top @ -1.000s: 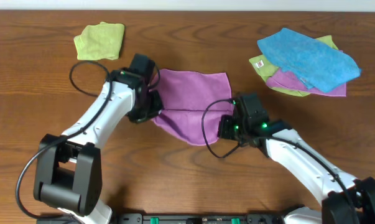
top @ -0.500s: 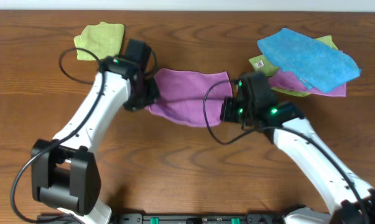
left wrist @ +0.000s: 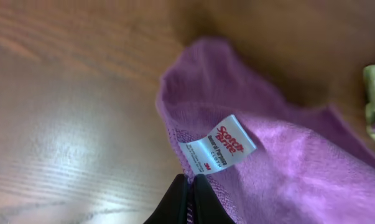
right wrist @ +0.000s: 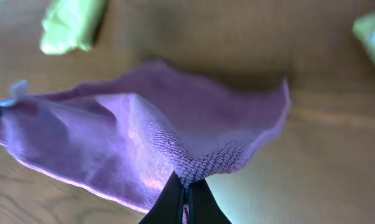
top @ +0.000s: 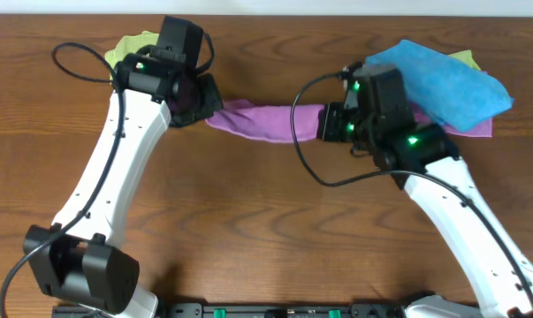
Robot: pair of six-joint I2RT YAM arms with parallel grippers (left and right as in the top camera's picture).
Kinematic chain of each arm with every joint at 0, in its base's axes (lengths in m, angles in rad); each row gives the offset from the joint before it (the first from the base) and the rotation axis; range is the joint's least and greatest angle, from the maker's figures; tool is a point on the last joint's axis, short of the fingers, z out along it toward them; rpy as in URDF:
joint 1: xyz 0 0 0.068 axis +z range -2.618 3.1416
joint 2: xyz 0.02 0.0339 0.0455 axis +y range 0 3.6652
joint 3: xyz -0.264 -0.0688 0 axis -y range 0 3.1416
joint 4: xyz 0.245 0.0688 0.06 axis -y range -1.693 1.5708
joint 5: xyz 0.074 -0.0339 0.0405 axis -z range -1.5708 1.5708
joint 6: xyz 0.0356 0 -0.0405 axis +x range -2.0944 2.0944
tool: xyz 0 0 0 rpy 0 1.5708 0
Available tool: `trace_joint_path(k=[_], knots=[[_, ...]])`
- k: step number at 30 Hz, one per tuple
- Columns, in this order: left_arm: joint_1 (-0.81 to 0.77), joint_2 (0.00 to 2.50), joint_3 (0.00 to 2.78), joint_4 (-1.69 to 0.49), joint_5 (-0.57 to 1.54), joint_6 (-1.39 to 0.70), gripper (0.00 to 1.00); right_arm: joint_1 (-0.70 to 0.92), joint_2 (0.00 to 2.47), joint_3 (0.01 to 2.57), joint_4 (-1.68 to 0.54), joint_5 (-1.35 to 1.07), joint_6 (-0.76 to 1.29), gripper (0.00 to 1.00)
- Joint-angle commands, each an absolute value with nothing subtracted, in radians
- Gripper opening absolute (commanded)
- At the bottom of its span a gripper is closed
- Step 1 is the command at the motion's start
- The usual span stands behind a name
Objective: Fold the cloth
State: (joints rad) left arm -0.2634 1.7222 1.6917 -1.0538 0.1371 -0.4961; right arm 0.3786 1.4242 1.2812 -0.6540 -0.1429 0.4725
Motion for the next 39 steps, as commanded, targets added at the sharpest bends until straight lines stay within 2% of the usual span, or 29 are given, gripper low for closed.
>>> trace_joint_path(k=[1, 20, 29, 39], knots=[[-0.261, 1.718, 1.764, -1.063, 0.074, -0.471, 0.06, 0.373, 1.414, 1.353, -0.659, -0.101, 0.424, 0.02], [-0.184, 1.720, 1.817, -1.002, 0.019, -0.448, 0.06, 0.355, 1.417, 1.382, -0.604, 0.052, 0.350, 0.02], [-0.200, 1.722, 1.816, -1.074, 0.027, -0.424, 0.06, 0.427, 1.431, 1.377, -0.663, 0.036, 0.339, 0.02], [-0.268, 1.730, 1.814, -1.090, 0.109, -0.434, 0.06, 0.486, 1.442, 1.377, -0.580, 0.036, 0.362, 0.01]])
